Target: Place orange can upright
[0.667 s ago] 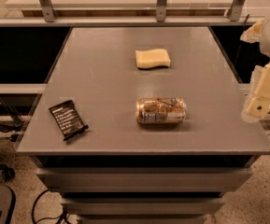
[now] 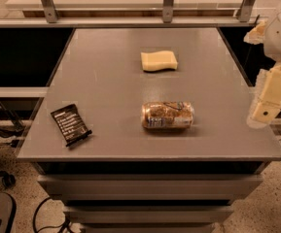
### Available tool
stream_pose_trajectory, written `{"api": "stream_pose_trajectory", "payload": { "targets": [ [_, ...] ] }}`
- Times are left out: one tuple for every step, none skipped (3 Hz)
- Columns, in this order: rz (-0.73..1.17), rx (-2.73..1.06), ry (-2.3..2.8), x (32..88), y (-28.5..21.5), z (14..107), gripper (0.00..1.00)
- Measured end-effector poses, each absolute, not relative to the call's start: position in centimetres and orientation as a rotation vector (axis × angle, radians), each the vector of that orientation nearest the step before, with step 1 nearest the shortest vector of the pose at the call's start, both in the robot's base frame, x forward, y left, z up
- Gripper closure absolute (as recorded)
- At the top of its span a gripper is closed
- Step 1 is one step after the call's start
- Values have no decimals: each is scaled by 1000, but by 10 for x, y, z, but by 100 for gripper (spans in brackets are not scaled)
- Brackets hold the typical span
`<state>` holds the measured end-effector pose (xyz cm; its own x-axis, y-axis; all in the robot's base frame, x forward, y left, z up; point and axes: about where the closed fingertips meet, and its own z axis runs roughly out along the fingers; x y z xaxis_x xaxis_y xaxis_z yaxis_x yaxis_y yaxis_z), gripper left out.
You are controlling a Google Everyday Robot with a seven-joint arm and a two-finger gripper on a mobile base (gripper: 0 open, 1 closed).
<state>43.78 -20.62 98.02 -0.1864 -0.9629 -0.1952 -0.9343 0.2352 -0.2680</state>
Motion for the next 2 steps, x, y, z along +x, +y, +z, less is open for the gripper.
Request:
{"api": "stream_pose_trajectory", "payload": {
  "targets": [
    [-116,-1870,2134,440,-175,971,0],
    [-105,-1994,2067,445,-139,958,0]
  ]
}}
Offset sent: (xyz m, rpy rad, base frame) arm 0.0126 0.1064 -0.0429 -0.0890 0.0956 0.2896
